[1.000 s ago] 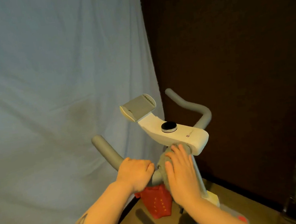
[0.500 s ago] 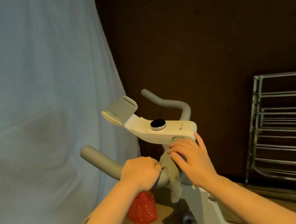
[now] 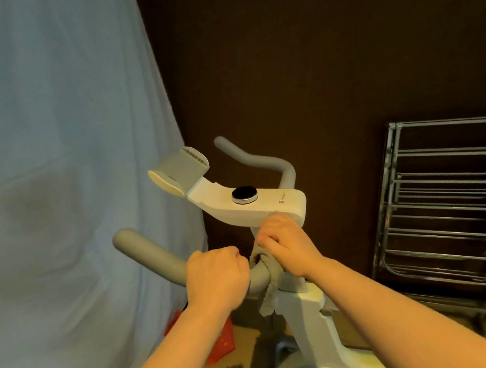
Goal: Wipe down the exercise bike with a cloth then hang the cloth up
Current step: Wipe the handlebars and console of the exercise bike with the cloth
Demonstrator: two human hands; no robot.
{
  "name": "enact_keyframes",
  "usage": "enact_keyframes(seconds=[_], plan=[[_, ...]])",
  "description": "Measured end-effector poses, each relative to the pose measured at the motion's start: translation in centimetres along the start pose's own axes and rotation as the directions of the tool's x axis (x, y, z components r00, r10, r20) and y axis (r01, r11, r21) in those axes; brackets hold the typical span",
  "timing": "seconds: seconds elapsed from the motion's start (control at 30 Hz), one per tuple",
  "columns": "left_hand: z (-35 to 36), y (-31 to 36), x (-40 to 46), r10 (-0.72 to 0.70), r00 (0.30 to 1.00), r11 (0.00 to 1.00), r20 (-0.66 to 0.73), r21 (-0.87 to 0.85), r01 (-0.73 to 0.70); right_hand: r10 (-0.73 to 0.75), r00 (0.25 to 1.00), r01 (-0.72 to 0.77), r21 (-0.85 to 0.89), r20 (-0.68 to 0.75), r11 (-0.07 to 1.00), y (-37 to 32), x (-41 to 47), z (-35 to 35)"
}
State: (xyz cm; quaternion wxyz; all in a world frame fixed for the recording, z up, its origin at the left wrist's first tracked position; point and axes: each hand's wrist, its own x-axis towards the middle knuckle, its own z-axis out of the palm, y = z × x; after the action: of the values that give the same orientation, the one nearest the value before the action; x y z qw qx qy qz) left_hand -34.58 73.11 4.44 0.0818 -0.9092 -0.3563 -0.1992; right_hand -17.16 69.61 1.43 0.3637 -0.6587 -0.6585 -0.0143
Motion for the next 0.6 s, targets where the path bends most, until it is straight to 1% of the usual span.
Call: enact_keyframes(seconds=[0.03, 0.1, 0.13, 0.17, 0.2, 0.27, 0.3, 0.33, 0.37, 0.4, 0.47, 0.5, 0.53, 0.57, 0.6], plan=[[0.1, 0.0, 0.0, -0.007, 1.000, 1.000, -0.020, 0.009, 0.008, 0.049, 0.998, -0.047, 0.048, -0.049, 0.998, -0.1, 0.1, 0.6], [0.9, -0.2, -0.2, -0.088, 0.996, 0.995, 0.003, -0.043, 0.088, 0.114, 0.984, -0.100, 0.110, -0.136, 0.989, -1.1, -0.9, 2.2], [1.3, -0.1, -0.4, -0.117, 0.993, 0.990, -0.030, -0.080, 0.114, 0.122, 0.978, -0.104, 0.114, -0.166, 0.988, -1.5, -1.9, 2.7], [1.6, -0.1, -0.5, -0.133, 0.987, 0.986, -0.085, -0.110, 0.123, 0.086, 0.981, -0.068, 0.103, -0.175, 0.992, -1.5, -2.5, 2.7], [1.3, 0.1, -0.5, -0.158, 0.981, 0.981, -0.113, -0.132, 0.143, 0.011, 0.989, 0.001, 0.079, -0.147, 0.997, -1.1, -2.6, 2.2], [1.7, -0.1, -0.5, -0.177, 0.972, 0.977, -0.156, -0.147, 0.154, -0.132, 0.991, 0.132, -0.017, -0.007, 0.991, 0.4, -1.1, 0.8], [1.9, -0.3, -0.6, -0.157, 0.968, 0.982, -0.193, -0.134, 0.132, -0.132, 0.990, 0.135, -0.039, 0.054, 0.990, 1.1, -0.1, 0.2], [2.1, -0.4, -0.9, -0.154, 0.965, 0.983, -0.213, -0.132, 0.127, -0.096, 0.993, 0.099, -0.040, 0.070, 0.994, 1.5, 0.5, -0.1], [2.3, -0.4, -1.0, -0.154, 0.958, 0.984, -0.241, -0.127, 0.126, -0.052, 0.998, 0.052, -0.022, 0.026, 0.998, 1.5, 0.6, 0.1], [2.4, -0.3, -1.2, -0.168, 0.952, 0.982, -0.256, -0.128, 0.138, 0.000, 0.999, 0.001, 0.012, -0.052, 1.000, 1.1, 0.2, 0.7], [2.9, 0.0, -1.6, -0.189, 0.934, 0.980, -0.302, -0.123, 0.159, 0.109, 0.970, -0.094, 0.079, -0.215, 0.992, -0.7, -1.7, 2.6], [3.1, 0.0, -1.6, -0.202, 0.925, 0.978, -0.323, -0.123, 0.171, 0.153, 0.957, -0.135, 0.087, -0.247, 0.987, -2.1, -2.6, 3.4], [3.1, 0.0, -1.4, -0.214, 0.920, 0.975, -0.328, -0.126, 0.182, 0.163, 0.954, -0.156, 0.049, -0.252, 0.987, -3.5, -3.1, 3.8], [3.2, -0.2, -1.3, -0.213, 0.919, 0.975, -0.330, -0.124, 0.182, 0.138, 0.960, -0.147, -0.019, -0.243, 0.989, -4.6, -3.4, 4.0], [3.2, -0.2, -1.3, -0.211, 0.924, 0.976, -0.318, -0.121, 0.181, 0.083, 0.973, -0.104, -0.086, -0.216, 0.991, -4.9, -3.5, 3.8]])
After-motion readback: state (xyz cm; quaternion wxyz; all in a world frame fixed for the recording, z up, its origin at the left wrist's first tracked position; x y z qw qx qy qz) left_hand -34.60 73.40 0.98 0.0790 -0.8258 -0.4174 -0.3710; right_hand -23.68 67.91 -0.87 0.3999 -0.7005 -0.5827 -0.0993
